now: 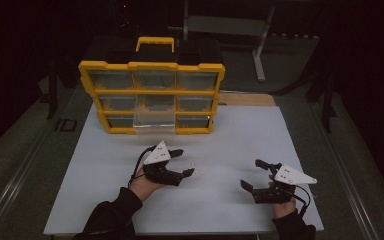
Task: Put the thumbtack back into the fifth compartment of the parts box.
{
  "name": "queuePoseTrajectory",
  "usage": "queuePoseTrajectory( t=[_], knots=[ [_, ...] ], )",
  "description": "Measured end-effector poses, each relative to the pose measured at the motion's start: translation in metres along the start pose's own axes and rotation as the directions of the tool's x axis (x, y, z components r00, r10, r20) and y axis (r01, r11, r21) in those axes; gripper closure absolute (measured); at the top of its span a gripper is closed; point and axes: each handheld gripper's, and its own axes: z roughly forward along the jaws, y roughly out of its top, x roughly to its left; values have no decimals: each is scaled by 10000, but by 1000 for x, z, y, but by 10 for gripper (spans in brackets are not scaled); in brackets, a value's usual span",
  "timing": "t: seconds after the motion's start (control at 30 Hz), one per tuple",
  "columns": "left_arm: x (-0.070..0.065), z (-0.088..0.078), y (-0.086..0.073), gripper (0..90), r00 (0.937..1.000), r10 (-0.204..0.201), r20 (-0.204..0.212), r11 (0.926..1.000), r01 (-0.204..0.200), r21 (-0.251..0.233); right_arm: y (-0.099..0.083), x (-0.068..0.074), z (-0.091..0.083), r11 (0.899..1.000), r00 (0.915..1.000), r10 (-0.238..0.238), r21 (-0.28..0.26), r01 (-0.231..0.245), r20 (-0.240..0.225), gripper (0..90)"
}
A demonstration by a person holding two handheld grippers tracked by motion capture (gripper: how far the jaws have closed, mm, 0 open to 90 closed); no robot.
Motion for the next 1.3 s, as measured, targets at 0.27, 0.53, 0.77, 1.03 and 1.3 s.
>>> queuePoseTrajectory(
  t=[0.27,0.53,0.77,1.03,1.3],
  knots=[
    [4,11,-8,352,9999,-108,-30,9987,109,497,0,0,0,10000,10000,19,27,-19,-38,89],
    [8,20,-13,464,9995,-313,-87,9954,319,905,-1,0,1,10000,10000,43,61,-42,-75,89],
    [9,32,-17,578,9993,-374,-99,9832,386,1785,-1,-1,1,10000,9999,59,52,-58,-104,89],
    [12,46,-22,679,9974,-470,-540,9608,599,2706,-1,-1,1,9999,9999,63,109,-62,-113,89],
    [13,54,-26,726,9961,-432,-773,9445,660,3218,-2,-1,2,9998,9998,93,151,-91,-157,89]
  ],
)
